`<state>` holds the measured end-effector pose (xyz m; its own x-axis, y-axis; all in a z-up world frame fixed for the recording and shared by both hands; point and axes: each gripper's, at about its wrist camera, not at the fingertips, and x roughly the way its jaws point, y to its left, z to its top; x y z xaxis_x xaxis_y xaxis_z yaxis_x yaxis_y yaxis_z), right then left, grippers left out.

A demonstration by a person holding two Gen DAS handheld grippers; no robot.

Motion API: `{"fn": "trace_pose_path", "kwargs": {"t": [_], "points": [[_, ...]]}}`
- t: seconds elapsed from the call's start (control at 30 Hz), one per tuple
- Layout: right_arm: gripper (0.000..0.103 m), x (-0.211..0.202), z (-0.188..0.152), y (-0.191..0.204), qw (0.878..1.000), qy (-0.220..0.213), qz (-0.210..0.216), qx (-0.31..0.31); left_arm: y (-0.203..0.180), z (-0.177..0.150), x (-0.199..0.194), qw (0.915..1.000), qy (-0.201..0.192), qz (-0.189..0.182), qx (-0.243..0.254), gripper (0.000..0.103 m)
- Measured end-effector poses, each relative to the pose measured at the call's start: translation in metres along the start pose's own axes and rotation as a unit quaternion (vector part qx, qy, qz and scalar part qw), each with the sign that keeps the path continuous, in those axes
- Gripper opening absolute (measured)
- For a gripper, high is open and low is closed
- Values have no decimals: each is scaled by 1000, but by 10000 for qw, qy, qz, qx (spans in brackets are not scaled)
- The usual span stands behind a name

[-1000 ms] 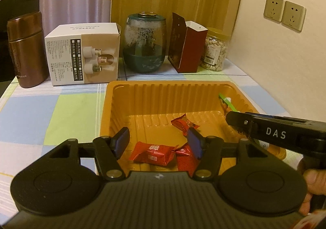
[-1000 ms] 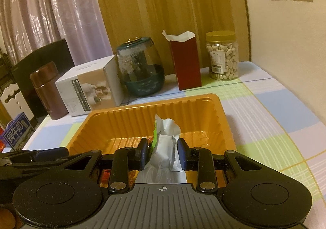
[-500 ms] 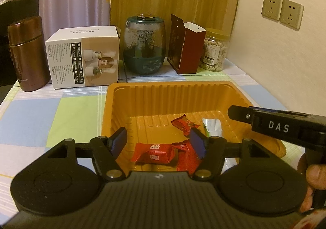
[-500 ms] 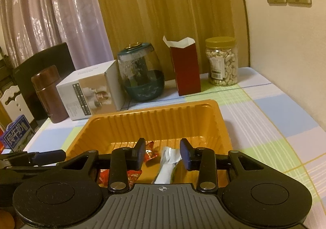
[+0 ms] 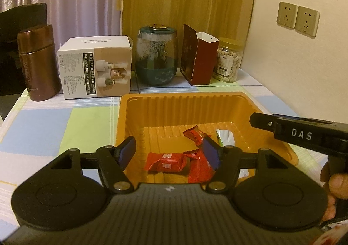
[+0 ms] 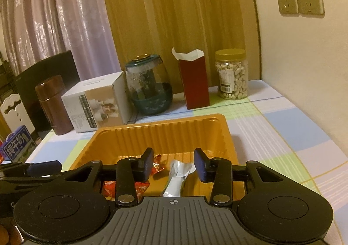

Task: Organize snacks
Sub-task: 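Withdraw both open grippers from the tray back toward the remaining snacks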

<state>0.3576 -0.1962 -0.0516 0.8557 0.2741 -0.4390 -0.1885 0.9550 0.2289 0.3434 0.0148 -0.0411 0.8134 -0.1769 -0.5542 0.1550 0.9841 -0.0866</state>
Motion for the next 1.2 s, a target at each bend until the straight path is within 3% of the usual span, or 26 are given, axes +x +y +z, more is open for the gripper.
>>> {"fn": "trace_pose_path", "kwargs": {"t": [0.23,0.4,0.73,1.2], "points": [[53,-20,-6,0,9999,11,-89,-79,-6,-9,-21,10000,-11,-10,82,65],[67,-41,-10,-1,9999,-5,-110,-1,-10,-17,-38,10000,-13,-85,3,65],[69,-90,-24,4,9999,-100,-69,-79,-8,-37,-82,9999,-102,-15,-87,65],[69,-141,-92,-8,9987,468,-117,-172,7,-99,-134,9995,187,194,-140,65]]}}
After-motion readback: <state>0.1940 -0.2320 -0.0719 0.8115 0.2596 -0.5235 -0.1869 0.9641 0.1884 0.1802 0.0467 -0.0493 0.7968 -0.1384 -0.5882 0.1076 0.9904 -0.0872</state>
